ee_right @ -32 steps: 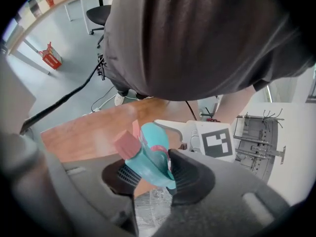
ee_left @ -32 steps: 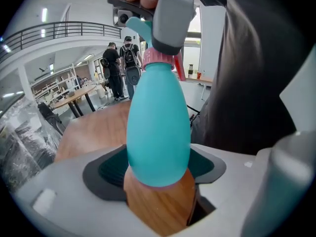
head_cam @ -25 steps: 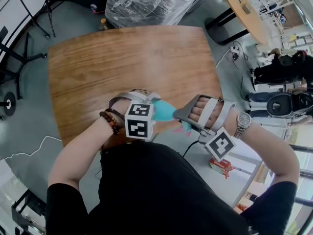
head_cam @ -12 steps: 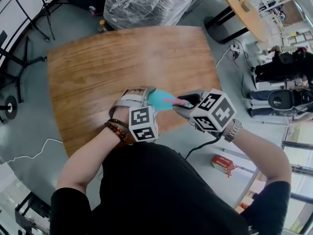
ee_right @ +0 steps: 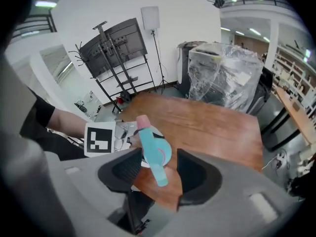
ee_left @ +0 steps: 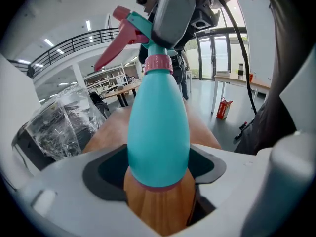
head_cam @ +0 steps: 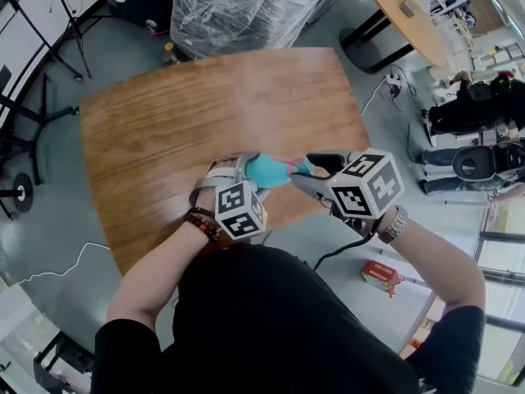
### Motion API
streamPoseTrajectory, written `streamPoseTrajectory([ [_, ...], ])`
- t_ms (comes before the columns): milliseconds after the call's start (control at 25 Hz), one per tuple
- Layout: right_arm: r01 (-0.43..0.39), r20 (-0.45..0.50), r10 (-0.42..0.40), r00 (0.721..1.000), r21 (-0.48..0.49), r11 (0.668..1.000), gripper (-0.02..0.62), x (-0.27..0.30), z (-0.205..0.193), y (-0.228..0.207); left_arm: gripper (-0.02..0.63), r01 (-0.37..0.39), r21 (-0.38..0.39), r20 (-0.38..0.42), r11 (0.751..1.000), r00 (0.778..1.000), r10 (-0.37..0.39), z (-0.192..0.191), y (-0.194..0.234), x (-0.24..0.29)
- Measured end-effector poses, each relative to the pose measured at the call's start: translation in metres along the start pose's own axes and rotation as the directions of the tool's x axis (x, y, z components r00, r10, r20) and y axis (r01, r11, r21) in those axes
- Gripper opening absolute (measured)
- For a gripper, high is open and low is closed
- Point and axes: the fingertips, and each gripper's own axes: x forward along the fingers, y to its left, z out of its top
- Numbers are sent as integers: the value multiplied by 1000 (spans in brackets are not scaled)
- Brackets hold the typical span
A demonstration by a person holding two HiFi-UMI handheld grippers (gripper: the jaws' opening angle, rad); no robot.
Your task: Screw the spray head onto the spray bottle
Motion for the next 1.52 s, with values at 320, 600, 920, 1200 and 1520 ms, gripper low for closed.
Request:
streamPoseTrajectory([
  [320,81,135,-75,988,-43,996,210,-21,8,-18,396,5,-199,116,980,993,18,-13,32,19],
  [600,147,260,-137,956,-19,989,188,-20,3,-27,397,-40,-325,124,945,989,84,-37,65,48],
  [920,289,381,-222,897,-129,948,-8,-9,9,-11,396,-85,-366,97,927,987,129,-70,82,76],
  [1200,300,411,-224,884,-129,945,-8,13,0,1,397,-92,-357,91,930,987,132,-80,81,83],
  [1520,267,424,-218,879,-60,962,-8,30,-10,6,402,-74,-338,48,938,994,96,-84,78,89],
])
